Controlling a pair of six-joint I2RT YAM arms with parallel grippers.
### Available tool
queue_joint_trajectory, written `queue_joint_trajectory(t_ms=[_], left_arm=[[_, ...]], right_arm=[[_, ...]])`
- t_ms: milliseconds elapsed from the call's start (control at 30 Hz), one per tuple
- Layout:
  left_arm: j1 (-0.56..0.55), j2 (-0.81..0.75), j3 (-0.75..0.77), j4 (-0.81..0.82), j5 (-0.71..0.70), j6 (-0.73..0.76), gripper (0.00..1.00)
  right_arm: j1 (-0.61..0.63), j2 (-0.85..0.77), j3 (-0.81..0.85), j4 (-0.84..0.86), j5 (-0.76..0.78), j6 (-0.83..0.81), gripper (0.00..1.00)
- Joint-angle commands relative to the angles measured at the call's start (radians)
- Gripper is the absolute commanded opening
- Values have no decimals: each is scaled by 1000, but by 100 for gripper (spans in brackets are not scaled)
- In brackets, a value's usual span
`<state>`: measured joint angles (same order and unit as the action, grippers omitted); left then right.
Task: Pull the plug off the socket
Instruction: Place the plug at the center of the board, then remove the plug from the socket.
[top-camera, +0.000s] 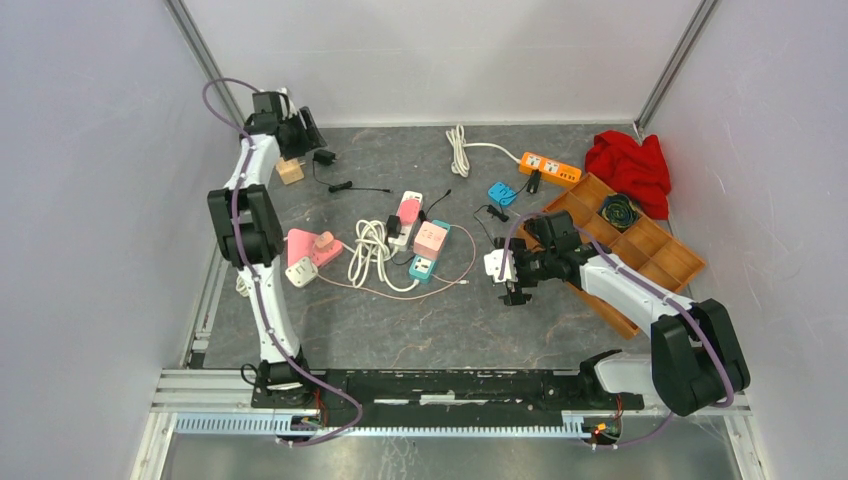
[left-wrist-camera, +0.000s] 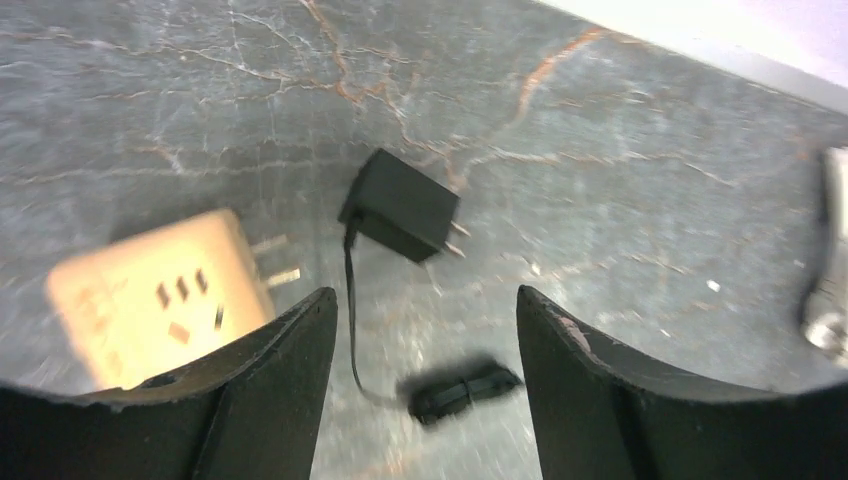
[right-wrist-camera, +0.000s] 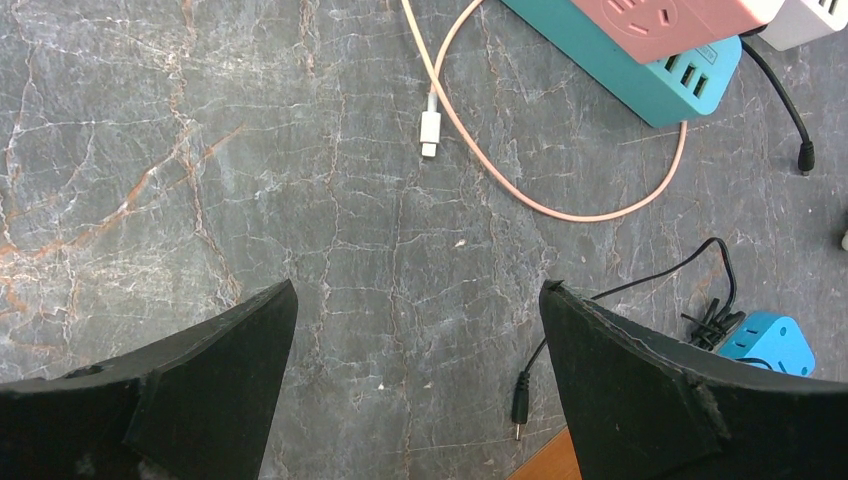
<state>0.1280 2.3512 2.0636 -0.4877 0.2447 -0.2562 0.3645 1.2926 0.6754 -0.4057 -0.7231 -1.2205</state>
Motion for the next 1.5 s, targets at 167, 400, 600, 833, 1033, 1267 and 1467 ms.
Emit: queue_joint_trajectory(t_ms=[167, 400, 600, 833, 1033, 1267, 1467], left_arm=[[-34, -621, -454, 294, 23, -47, 76], [-72, -1008, -822, 483, 155, -175, 85], [-72, -1212, -960, 422, 267, -137, 92], [-71, -1436, -1200, 425, 272, -150, 100], [-71, -1581, -1448, 592, 318, -319, 100], [-80, -1597, -1567, 616, 433, -462, 100], [-205, -1712, -1605, 553, 285, -474, 100]], right_arm=[[-5, -58, 12, 43, -7, 9, 98], [-31, -78, -5, 66, -22, 18, 98], [-89, -109, -14, 70, -73, 19, 98], [-145, -127, -22, 64, -156, 14, 98], [-172, -106, -31, 51, -183, -16, 98], [-183, -58, -22, 26, -179, -35, 98], [-187, -26, -1, -11, -166, -56, 98]])
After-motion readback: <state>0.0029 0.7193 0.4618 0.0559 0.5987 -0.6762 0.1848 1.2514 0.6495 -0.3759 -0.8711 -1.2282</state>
